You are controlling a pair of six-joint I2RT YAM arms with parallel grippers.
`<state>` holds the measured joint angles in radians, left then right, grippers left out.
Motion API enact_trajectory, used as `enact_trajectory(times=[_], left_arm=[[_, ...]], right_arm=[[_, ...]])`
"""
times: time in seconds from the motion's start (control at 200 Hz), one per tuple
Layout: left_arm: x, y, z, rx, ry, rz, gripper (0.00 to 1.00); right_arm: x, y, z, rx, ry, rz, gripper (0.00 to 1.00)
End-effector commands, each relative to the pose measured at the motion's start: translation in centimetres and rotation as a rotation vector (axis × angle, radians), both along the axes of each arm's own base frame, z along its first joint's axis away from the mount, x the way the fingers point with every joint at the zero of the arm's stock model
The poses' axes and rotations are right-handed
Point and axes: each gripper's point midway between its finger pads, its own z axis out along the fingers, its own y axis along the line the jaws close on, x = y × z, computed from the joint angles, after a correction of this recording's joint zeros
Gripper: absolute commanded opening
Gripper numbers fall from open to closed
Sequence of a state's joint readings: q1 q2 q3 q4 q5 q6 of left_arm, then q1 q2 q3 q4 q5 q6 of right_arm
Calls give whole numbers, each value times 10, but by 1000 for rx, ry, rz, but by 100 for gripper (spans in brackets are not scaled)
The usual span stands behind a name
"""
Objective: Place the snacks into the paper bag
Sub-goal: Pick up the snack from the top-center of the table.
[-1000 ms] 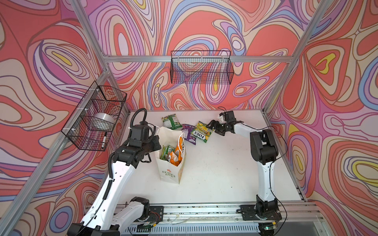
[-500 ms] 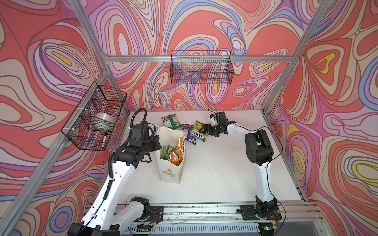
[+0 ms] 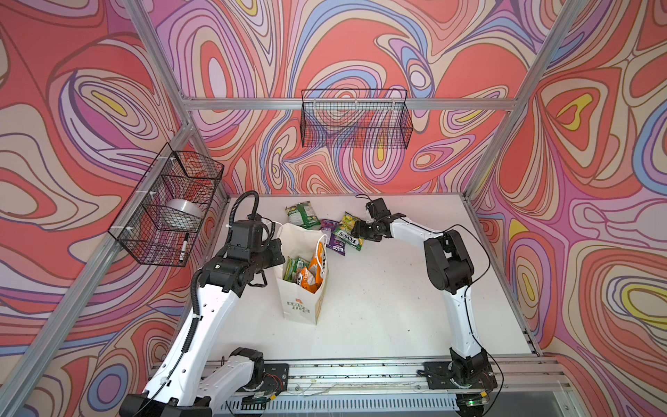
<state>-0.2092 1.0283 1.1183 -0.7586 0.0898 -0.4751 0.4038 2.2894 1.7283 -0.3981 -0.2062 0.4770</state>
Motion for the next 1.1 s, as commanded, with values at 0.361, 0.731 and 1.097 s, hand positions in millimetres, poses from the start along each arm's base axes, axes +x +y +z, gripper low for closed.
enact_trajectory(times=[0.361,0.731,1.097], left_arm=[[-5,-3,-7,-21,24,-13,0],[-5,-4,-7,-25,24,-20,0],[-6,-6,-5,-33,16,-28,0]], right_arm=[[-50,-13,-48,-38,188,-58,20],[-56,-16,-2,3,123,-68,0],[-79,-31,73,55,1,-90,0]])
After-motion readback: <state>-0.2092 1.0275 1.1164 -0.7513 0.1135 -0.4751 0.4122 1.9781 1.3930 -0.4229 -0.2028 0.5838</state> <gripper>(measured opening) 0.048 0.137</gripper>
